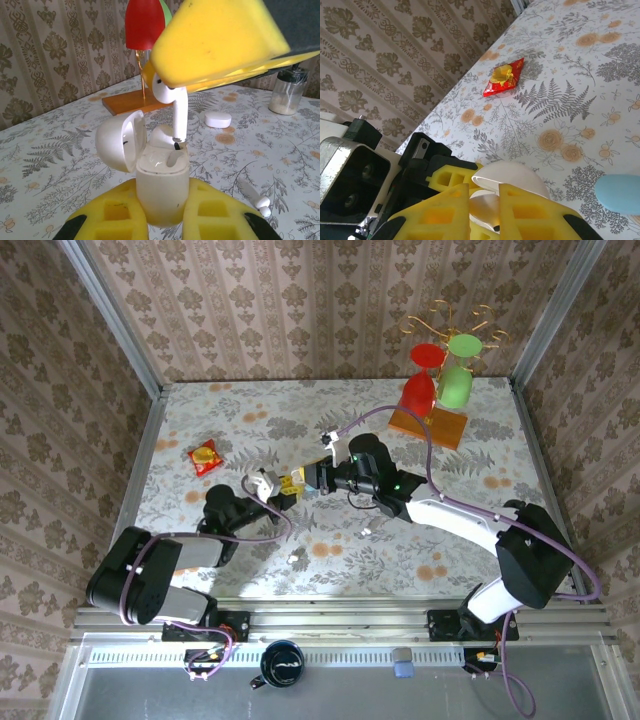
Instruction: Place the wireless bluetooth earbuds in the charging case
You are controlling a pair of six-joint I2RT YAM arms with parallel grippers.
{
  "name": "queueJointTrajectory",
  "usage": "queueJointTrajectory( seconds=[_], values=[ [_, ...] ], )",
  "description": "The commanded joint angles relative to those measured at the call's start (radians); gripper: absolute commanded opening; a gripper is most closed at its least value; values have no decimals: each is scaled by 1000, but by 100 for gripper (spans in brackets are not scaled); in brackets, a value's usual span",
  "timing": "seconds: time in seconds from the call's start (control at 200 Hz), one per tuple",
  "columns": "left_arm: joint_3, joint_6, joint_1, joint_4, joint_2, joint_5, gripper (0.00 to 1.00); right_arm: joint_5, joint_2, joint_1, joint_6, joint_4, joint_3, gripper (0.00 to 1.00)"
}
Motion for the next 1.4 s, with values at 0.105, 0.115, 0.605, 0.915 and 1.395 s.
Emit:
queueJointTrajectory(
  seconds=[0.105,0.115,0.605,0.915,1.395],
  values=[
    [16,-11,-6,52,7,22,0,-27,26,0,9,34,7,18],
    [17,-12,-6,52,8,23,0,-26,27,1,9,33,7,18],
    [12,-11,-7,50,-6,14,0,-34,72,0,-10,-29,31,21],
    [7,7,-6,33,-20,4,0,1,25,0,-2,-46,31,39],
    [-19,200,-6,-66,-70,-21,0,106,90,-18,-42,-386,241,49]
  ],
)
